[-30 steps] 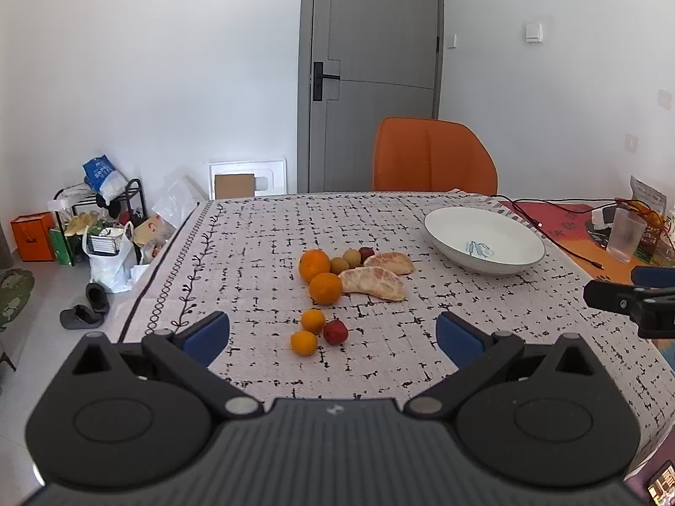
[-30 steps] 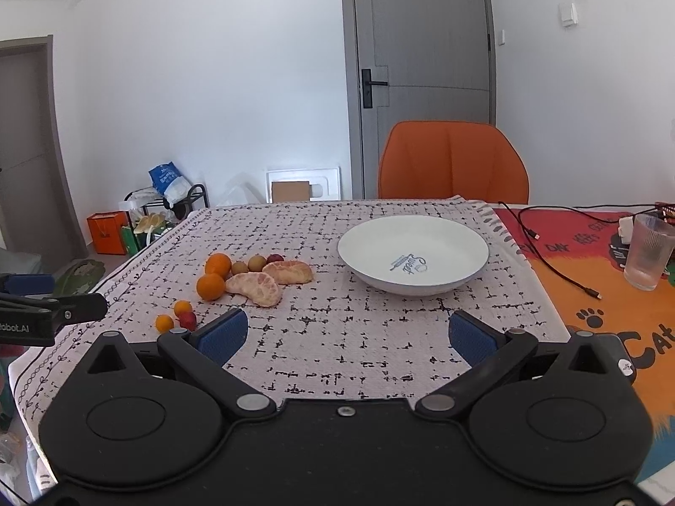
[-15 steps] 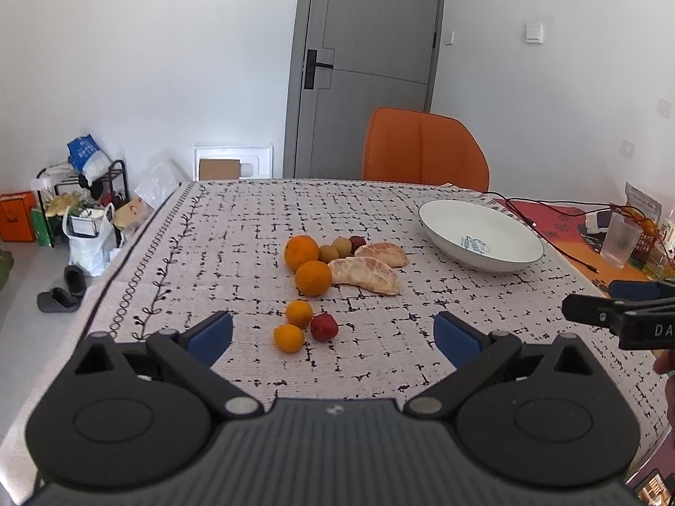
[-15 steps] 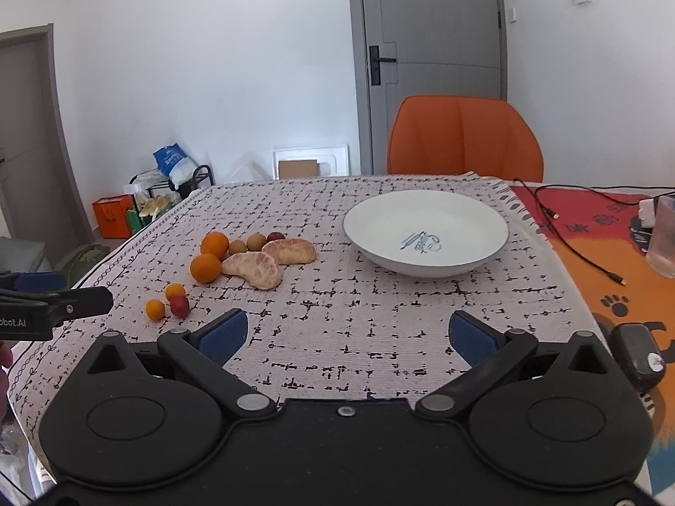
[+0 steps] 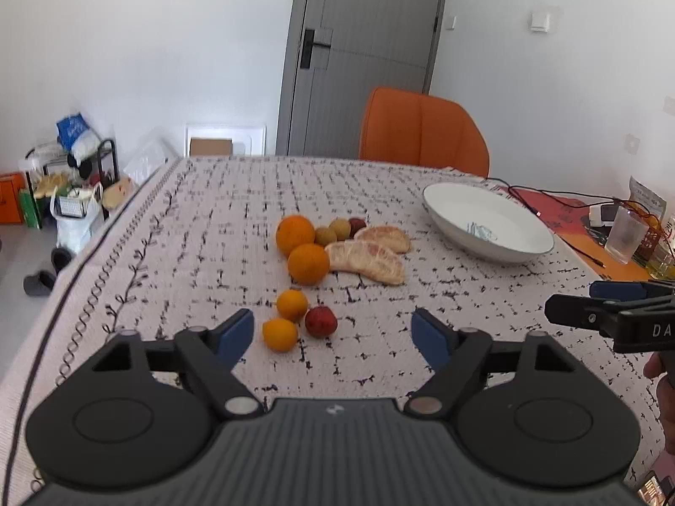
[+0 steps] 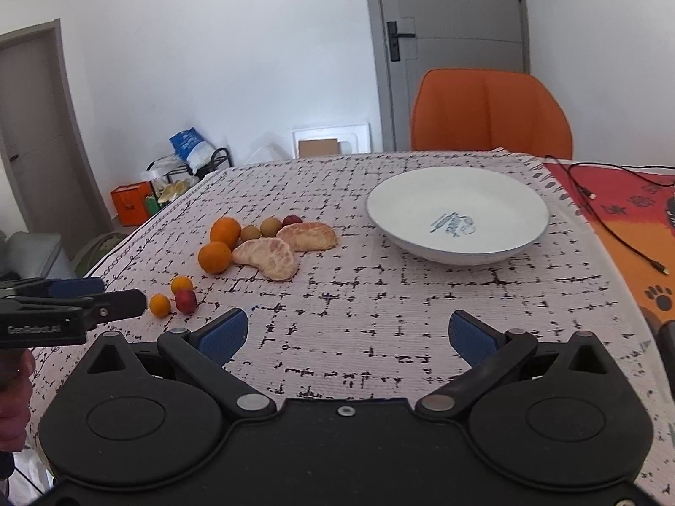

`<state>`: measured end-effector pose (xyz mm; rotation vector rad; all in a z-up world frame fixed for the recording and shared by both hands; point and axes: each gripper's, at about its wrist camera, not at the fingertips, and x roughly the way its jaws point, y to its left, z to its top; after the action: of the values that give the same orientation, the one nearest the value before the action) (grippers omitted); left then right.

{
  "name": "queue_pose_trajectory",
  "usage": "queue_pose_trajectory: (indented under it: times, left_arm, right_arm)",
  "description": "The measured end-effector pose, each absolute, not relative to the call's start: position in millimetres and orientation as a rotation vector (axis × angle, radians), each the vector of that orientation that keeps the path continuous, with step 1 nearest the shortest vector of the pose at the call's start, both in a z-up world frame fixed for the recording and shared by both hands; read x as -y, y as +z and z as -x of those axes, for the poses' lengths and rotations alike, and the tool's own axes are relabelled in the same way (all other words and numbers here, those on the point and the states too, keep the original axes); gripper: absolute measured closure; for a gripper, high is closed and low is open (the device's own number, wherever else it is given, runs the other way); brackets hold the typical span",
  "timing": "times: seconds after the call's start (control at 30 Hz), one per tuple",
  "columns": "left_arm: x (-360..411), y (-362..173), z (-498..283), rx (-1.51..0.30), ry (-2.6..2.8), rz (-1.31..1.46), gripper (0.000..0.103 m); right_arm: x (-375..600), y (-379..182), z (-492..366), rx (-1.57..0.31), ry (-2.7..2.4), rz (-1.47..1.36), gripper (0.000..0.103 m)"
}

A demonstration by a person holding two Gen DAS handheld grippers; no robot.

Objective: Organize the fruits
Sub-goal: 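Grasp the small orange with the left gripper while the right gripper grasps the red plum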

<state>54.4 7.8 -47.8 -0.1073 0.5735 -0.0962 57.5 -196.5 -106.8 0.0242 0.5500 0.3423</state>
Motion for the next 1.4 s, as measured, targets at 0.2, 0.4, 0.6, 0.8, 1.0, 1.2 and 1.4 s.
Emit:
queue_pose_trajectory:
  times: [0.2,0.4,0.6,0.8,1.0,1.2,1.4]
  left_arm:
    - [-13,-60,-65,-0.616,-0.093,0.126,0.038]
    - [-20,-68,-79,-0.633,-0.070,0.133,0.045]
    - [-30,-80,-95,-0.677,-0.031,0.174,0.061]
    - [-41,-83,-101,-0.682,-0.011,0.199,0.080]
    - [-53,-81,-99,-0.676,0.007,0.212,0.080]
    - [-64,-80,-98,-0.669,0.025,0.224,0.080]
    - [-75,-80,-98,-0.661,0.036,0.240,0.080]
  right_arm:
    - [185,-114,-70,-0.577,0.403,-0.029,0.001]
    - [170,-116,-80,-0.586,0.467,0.005,0.007]
    - [155,-120,-94,-0.617,0.506,0.014,0.014]
    - [140,-126,-108,-0.650,0.551,0.012,0.024]
    - [121,-128,-118,-0.673,0.613,0.021,0.034]
    - [101,-130,-125,-0.697,0.670,0.043,0.042]
    - [82,-131,-130,-0.712,0.708,0.068,0.046]
